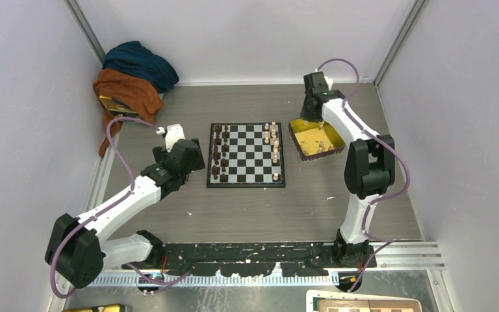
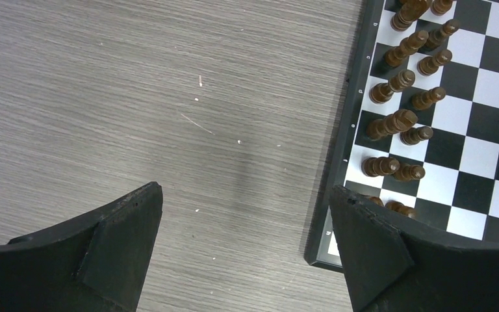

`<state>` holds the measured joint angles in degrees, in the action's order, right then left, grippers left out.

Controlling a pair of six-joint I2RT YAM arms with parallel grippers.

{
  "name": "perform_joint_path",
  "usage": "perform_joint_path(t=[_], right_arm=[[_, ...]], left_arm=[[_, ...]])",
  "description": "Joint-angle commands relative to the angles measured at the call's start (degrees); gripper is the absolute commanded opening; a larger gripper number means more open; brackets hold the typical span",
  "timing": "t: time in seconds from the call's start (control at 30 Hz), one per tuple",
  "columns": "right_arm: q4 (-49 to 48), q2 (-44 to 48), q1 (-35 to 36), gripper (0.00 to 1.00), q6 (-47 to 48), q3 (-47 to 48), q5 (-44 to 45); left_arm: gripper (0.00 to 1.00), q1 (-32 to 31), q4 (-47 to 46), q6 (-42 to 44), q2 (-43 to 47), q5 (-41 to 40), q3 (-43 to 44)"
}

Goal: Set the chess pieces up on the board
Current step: Place the chess piece on the chessboard.

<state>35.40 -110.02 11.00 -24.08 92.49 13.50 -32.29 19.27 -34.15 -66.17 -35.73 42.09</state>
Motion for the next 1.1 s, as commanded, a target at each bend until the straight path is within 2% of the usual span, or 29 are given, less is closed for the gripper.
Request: perform_joint_path(t=[0.0,0.53,0.77,1.07], right_arm=[[1.22,4.99,5.73,0.01,1.52,2.17,1.10],[4.40,6.65,21.07,0.01,1.34,2.54,5.65],[4.14,4.90,23.95,0.01,0.40,1.87,5.93],[1.90,2.31,24.39,0.01,0.00,0.24,5.45]], left_arm=[[1.00,-0.65,1.85,-1.68,2.71,-1.28,1.56],[1.00,-1.37,4.33,-2.43,8.08,-1.19,-0.75],[1.00,-1.42,4.69,-2.15,9.41,-1.19,-1.50],[1.00,-1.43,4.68,-2.21,9.23,-1.10,-2.00]])
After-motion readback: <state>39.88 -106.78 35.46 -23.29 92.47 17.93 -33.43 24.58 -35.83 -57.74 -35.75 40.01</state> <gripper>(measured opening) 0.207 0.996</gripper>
